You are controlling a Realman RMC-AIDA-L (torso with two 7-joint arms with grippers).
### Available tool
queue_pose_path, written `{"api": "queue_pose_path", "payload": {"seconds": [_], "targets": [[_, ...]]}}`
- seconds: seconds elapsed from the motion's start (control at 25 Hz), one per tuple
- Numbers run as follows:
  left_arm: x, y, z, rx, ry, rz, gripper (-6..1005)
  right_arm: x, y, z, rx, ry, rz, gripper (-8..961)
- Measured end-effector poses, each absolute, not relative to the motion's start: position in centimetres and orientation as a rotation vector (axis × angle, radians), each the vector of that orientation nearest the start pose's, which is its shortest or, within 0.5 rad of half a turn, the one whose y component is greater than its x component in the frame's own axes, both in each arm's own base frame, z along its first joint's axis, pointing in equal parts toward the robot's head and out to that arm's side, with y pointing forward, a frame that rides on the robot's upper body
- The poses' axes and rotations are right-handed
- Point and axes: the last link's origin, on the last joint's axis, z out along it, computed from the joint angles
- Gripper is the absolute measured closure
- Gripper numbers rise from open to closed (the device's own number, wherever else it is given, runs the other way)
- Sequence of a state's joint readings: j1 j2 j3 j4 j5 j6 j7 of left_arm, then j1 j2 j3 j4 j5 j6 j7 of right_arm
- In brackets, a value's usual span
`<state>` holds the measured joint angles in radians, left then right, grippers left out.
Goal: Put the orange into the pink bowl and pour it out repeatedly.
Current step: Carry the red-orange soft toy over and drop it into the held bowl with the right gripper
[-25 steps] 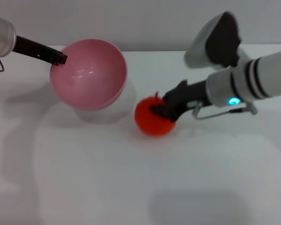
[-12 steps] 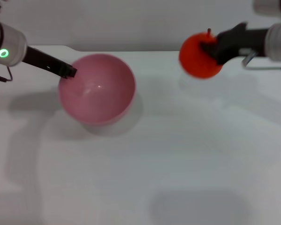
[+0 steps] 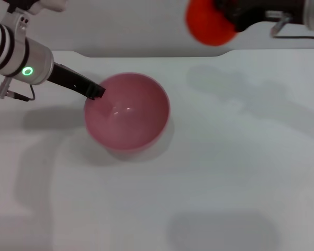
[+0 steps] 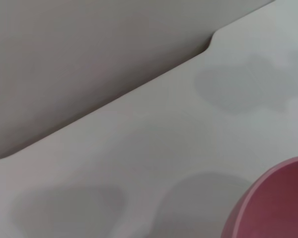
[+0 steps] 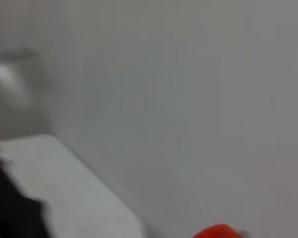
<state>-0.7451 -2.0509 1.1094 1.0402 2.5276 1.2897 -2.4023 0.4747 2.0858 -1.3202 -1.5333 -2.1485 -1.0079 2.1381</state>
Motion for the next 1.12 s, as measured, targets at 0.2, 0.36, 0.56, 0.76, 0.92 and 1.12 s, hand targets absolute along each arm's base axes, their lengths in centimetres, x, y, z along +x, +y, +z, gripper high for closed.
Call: {"api": "queue_pose_path", "payload": {"seconds": [0.2, 0.36, 0.56, 0.76, 0.92, 1.12], "targets": [[-18.8, 41.9, 1.4, -2.486, -0.955, 0.153, 958, 8.5, 37.4, 3.3, -2.538, 0.199, 0.437, 900], [-18.0, 42.0, 1.0, -2.504, -0.935, 0.149, 958, 8.0, 36.7, 1.7, -2.61, 0.179, 0.421, 902], [-17.2, 41.9, 0.2, -2.537, -0.922, 0.128, 958, 8.1, 36.4, -0.2, -2.668, 0.167, 0.385, 902], [-16.7, 41.7, -0.3, -2.563, -0.908, 0.131, 957, 8.4, 36.4, -1.6, -2.718, 0.162, 0.342, 899], [-16.6, 41.6, -0.6, -2.568, -0.906, 0.14, 957, 8.5, 36.4, -1.9, -2.723, 0.142, 0.328, 890], [-16.6, 41.6, -0.6, -2.57, -0.903, 0.144, 957, 8.5, 36.4, -1.9, -2.704, 0.131, 0.34, 879]]}}
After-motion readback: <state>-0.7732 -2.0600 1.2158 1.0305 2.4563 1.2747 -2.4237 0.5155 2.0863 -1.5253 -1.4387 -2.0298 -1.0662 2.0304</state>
